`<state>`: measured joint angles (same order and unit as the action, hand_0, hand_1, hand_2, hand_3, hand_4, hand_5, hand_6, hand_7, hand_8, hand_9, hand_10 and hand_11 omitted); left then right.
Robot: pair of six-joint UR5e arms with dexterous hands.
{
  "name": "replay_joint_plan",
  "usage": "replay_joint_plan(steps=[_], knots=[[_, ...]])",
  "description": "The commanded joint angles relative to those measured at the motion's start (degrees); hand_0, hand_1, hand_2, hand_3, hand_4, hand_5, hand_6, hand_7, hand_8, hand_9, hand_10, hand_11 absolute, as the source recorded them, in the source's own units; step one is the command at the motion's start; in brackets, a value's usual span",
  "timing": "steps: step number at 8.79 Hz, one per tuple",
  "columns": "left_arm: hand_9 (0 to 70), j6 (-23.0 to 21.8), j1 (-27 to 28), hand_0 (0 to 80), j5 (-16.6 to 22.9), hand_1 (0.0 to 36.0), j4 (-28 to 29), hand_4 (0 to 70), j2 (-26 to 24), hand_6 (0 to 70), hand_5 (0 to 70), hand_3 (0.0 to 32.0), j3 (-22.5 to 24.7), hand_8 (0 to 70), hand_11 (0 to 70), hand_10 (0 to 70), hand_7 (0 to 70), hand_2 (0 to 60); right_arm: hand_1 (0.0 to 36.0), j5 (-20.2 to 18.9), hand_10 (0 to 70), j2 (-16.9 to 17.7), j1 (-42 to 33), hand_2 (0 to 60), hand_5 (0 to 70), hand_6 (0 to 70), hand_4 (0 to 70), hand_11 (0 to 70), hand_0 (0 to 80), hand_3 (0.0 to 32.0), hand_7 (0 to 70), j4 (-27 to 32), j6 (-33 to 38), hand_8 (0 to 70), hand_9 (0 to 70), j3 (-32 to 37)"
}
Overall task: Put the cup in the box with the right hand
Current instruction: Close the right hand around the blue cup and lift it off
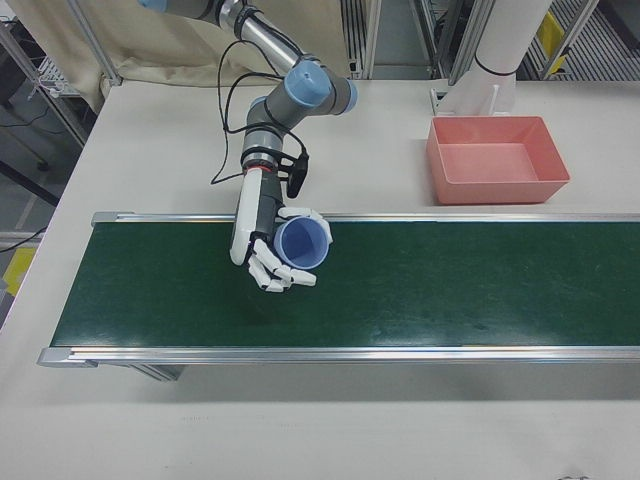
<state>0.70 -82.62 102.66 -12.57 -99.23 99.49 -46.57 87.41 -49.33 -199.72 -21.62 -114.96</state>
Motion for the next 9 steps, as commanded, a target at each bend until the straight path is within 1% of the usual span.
replay_joint_plan(steps=[1, 2, 3, 4, 5, 6, 7, 8, 9], knots=[[0.0, 0.0, 0.0, 0.0, 0.0, 0.0, 0.0, 0.0, 0.0, 0.0, 0.0, 0.0, 0.0, 0.0, 0.0, 0.0, 0.0, 0.0, 36.0, -0.1, 70.0, -0.6, 6.7, 60.0, 20.8, 46.1, 70.0, 70.0, 49.0, 0.0, 70.0, -8.6, -10.9, 68.9, 70.0, -22.3], [0.0, 0.0, 0.0, 0.0, 0.0, 0.0, 0.0, 0.0, 0.0, 0.0, 0.0, 0.0, -0.1, 0.0, 0.0, 0.0, 0.0, 0.0, 36.0, 0.3, 70.0, -3.4, 12.1, 60.0, 20.5, 45.7, 70.0, 70.0, 48.7, 0.0, 70.0, -8.7, -21.0, 68.5, 70.0, -29.3], [0.0, 0.0, 0.0, 0.0, 0.0, 0.0, 0.0, 0.0, 0.0, 0.0, 0.0, 0.0, -0.1, 0.0, 0.0, 0.0, 0.0, 0.0, 36.0, 2.1, 70.0, -5.7, 19.6, 60.0, 20.3, 45.8, 70.0, 70.0, 48.9, 0.0, 70.0, -8.6, -27.4, 68.5, 70.0, -31.2], [0.0, 0.0, 0.0, 0.0, 0.0, 0.0, 0.0, 0.0, 0.0, 0.0, 0.0, 0.0, -0.1, 0.0, 0.0, 0.0, 0.0, 0.0, 36.0, 7.2, 70.0, -7.0, 27.6, 60.0, 20.0, 46.2, 70.0, 70.0, 49.2, 0.0, 70.0, -8.2, -30.6, 68.6, 70.0, -30.7], [0.0, 0.0, 0.0, 0.0, 0.0, 0.0, 0.0, 0.0, 0.0, 0.0, 0.0, 0.0, 0.0, 0.0, 0.0, 0.0, 0.0, 0.0, 36.0, 10.6, 70.0, -9.8, 34.4, 60.0, 19.6, 46.3, 70.0, 70.0, 49.0, 0.0, 70.0, -8.1, -35.8, 68.6, 70.0, -30.3], [0.0, 0.0, 0.0, 0.0, 0.0, 0.0, 0.0, 0.0, 0.0, 0.0, 0.0, 0.0, 0.0, 0.0, 0.0, 0.0, 0.0, 0.0, 36.0, 10.9, 70.0, -12.6, 38.6, 60.0, 19.3, 45.1, 70.0, 70.0, 47.9, 0.0, 70.0, -6.0, -41.8, 67.9, 70.0, -29.0], [0.0, 0.0, 0.0, 0.0, 0.0, 0.0, 0.0, 0.0, 0.0, 0.0, 0.0, 0.0, -0.1, 0.0, 0.0, 0.0, 0.0, 0.0, 36.0, 11.0, 70.0, -12.7, 41.3, 60.0, 19.1, 44.2, 70.0, 70.0, 47.1, 0.0, 70.0, 0.5, -45.5, 67.2, 70.0, -25.7], [0.0, 0.0, 0.0, 0.0, 0.0, 0.0, 0.0, 0.0, 0.0, 0.0, 0.0, 0.0, -0.1, 0.0, 0.0, 0.0, 0.0, 0.0, 36.0, 11.1, 70.0, -12.9, 43.9, 60.0, 19.1, 43.6, 69.2, 70.0, 46.9, 0.0, 70.0, 6.6, -47.4, 66.9, 70.0, -21.2], [0.0, 0.0, 0.0, 0.0, 0.0, 0.0, 0.0, 0.0, 0.0, 0.0, 0.0, 0.0, 0.0, 0.0, 0.0, 0.0, 0.0, 0.0, 36.0, 11.2, 70.0, -13.6, 46.4, 60.0, 19.0, 43.1, 69.5, 70.0, 47.2, 0.0, 70.0, 11.4, -49.1, 66.1, 70.0, -17.3]])
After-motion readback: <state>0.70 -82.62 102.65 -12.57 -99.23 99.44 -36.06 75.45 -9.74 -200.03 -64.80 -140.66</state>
